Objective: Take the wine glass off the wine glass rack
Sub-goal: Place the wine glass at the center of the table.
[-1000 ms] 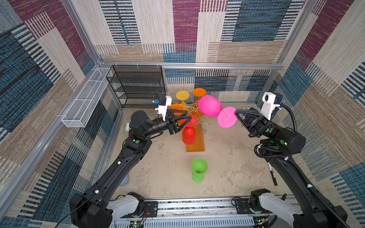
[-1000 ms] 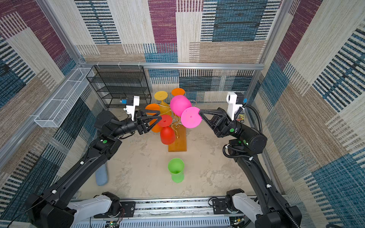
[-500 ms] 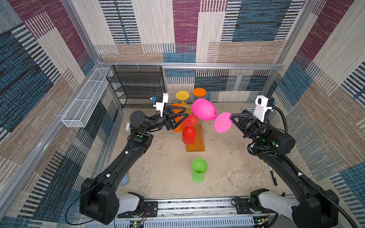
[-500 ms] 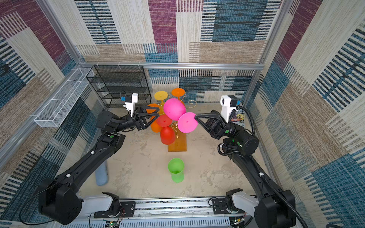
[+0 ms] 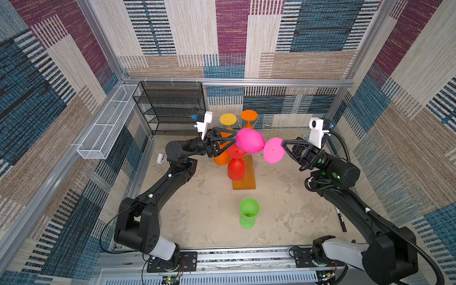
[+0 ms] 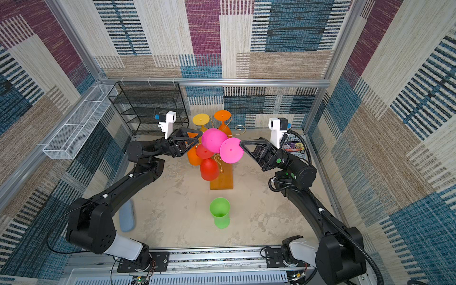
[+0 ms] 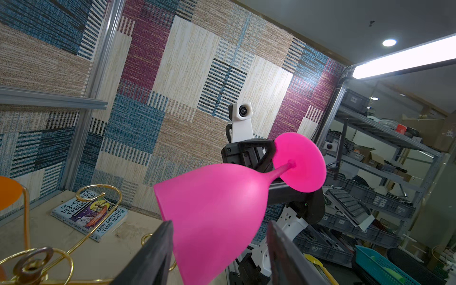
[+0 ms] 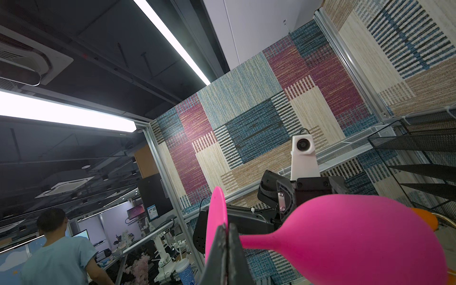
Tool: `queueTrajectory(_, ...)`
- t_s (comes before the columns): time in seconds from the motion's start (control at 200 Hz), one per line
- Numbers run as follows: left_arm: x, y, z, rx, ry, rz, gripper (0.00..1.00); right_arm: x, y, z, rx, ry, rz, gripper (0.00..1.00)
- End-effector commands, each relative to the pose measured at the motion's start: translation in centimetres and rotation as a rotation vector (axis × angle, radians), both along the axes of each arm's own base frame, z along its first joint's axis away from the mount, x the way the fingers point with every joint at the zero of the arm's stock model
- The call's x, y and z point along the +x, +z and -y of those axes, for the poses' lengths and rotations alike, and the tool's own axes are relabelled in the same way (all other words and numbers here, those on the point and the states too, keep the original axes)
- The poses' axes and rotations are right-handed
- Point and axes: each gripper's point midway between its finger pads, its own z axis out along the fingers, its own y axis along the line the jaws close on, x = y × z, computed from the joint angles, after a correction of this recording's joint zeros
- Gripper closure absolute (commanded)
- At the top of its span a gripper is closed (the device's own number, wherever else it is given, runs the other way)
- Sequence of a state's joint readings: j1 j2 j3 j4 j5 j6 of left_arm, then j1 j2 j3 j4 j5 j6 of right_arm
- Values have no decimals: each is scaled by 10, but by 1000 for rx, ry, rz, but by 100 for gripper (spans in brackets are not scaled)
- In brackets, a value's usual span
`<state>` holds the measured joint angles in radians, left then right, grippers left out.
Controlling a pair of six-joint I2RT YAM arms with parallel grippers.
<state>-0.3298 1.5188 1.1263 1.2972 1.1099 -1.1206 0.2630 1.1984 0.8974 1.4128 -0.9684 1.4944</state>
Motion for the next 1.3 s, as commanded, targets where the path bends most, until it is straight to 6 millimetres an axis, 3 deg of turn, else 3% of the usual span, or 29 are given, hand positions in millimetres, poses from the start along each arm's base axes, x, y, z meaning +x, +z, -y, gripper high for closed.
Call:
queueTrajectory(0.0,-10,4,-1,-2,-28,40,37,-42,20,12,74,9,237,100)
queueTrajectory(0.376,-4,1,-3,-2,-18,18,36,-49,24,11,64,-12,262,100)
queueTrajectory(0.771,-20,4,-1,16,-60,32,39,-35,26,0,97,36,266,100)
queueTrajectory(1.292,-44,20,-9,-10,-73,70,73,-17,18,-5,83,12,230,100)
